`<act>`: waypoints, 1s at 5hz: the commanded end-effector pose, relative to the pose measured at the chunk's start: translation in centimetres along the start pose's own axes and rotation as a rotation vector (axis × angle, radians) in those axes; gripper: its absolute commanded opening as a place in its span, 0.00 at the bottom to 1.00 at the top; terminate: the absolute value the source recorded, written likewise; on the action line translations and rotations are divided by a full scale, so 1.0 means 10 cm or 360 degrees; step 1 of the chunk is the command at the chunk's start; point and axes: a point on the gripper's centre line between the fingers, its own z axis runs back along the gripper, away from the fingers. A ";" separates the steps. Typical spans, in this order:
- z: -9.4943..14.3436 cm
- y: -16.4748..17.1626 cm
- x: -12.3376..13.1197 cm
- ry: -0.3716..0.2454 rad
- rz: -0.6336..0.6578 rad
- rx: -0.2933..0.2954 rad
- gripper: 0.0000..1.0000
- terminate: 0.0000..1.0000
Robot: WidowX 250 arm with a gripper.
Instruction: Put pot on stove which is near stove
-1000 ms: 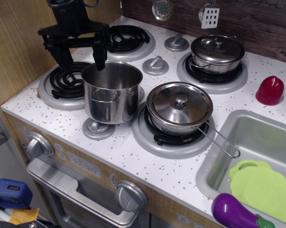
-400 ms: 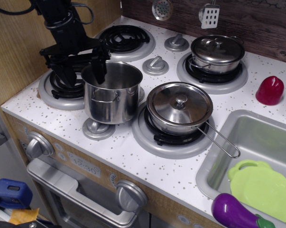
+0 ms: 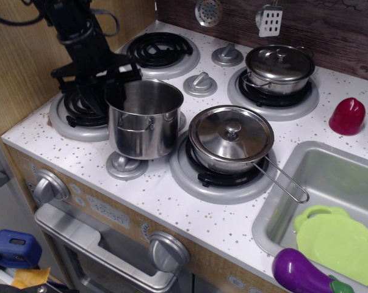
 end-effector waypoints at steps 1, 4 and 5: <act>0.20 -0.05 0.12 -0.0228 -0.0071 0.0057 0.00 0.00; 0.51 0.17 0.46 -0.0493 -0.0240 0.0239 0.00 0.00; 0.57 0.26 0.52 -0.0581 -0.0370 0.0290 0.00 0.00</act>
